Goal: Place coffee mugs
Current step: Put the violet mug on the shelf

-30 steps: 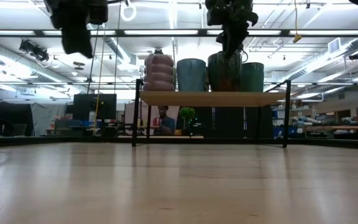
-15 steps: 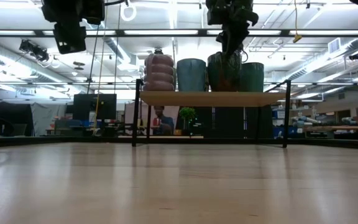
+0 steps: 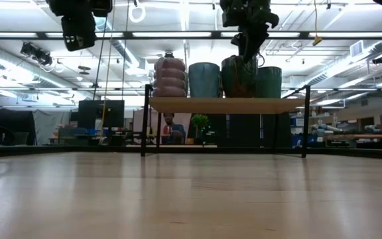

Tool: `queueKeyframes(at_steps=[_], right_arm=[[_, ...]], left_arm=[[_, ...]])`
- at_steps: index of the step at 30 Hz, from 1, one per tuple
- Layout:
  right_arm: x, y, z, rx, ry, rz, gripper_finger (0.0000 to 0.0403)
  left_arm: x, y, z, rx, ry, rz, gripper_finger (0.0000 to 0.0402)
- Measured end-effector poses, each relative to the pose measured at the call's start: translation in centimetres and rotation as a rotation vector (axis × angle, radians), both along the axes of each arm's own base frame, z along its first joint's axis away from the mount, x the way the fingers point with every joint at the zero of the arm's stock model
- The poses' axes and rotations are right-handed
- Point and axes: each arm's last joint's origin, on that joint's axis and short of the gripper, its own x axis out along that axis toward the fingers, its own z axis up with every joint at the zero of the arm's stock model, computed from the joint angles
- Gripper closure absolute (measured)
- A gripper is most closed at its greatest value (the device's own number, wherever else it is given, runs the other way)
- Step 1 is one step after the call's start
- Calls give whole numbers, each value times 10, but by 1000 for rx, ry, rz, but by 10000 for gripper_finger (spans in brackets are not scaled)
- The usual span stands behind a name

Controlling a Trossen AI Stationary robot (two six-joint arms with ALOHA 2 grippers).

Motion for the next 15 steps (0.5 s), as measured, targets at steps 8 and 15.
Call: queueKeyframes(at_steps=[8,15], right_arm=[[-7,6,18,-55,-10,-33,206],[-24,11,42,-72,-87,-93,205]], left_arm=[[3,0,3,2,-42,5,269],[3,1,3,15,-41,21,269]])
